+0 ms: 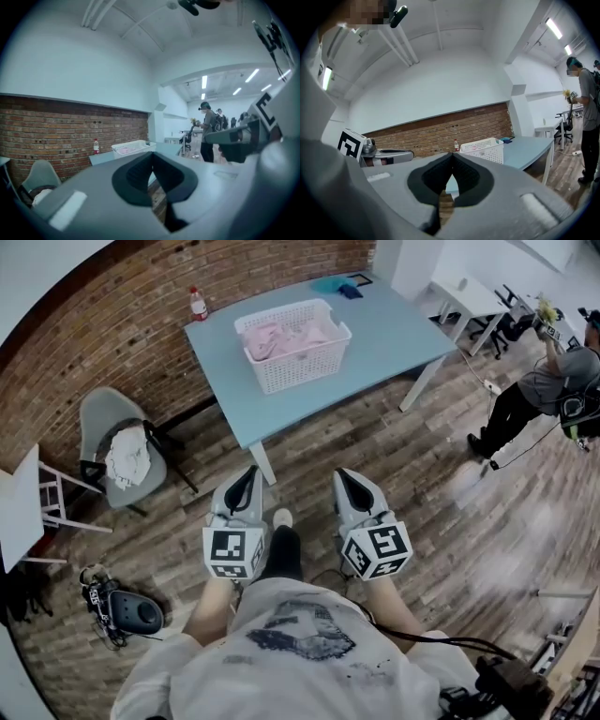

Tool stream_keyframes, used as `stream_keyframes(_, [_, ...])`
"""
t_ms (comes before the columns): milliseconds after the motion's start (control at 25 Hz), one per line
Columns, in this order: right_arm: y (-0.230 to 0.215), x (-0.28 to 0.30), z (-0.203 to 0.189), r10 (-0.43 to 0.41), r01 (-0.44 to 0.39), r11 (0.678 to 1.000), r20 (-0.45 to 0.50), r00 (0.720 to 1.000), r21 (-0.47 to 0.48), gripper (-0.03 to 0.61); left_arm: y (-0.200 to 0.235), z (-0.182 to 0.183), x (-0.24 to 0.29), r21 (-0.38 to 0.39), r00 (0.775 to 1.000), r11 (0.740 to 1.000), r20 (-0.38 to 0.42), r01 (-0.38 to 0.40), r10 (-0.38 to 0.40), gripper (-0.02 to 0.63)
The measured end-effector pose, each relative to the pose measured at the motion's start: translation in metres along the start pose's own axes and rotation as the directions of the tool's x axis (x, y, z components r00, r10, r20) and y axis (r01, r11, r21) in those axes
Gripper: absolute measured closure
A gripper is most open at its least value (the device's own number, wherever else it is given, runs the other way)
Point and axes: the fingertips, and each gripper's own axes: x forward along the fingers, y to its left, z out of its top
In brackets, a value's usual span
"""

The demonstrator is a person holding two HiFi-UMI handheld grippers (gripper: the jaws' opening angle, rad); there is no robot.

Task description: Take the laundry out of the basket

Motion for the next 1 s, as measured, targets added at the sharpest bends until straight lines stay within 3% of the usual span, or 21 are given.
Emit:
stream_keyframes(640, [-0.086,0.271,0.033,-0.032,0.033,0.999,-0.057,0.998,0.013,0.580,0.166,0.019,0.237,-0.013,0.998,0.998,-0.024,0.057,-0.057,0.623])
stream_keyframes(1000, [-0.125,0.335,0.049,-0.090,0.091,0.996,-0.054,0.994,0.015,0.580,0.208,0.025,0.312,0.001,0.993,0.993,-0.036,0.115,-0.115,0.623])
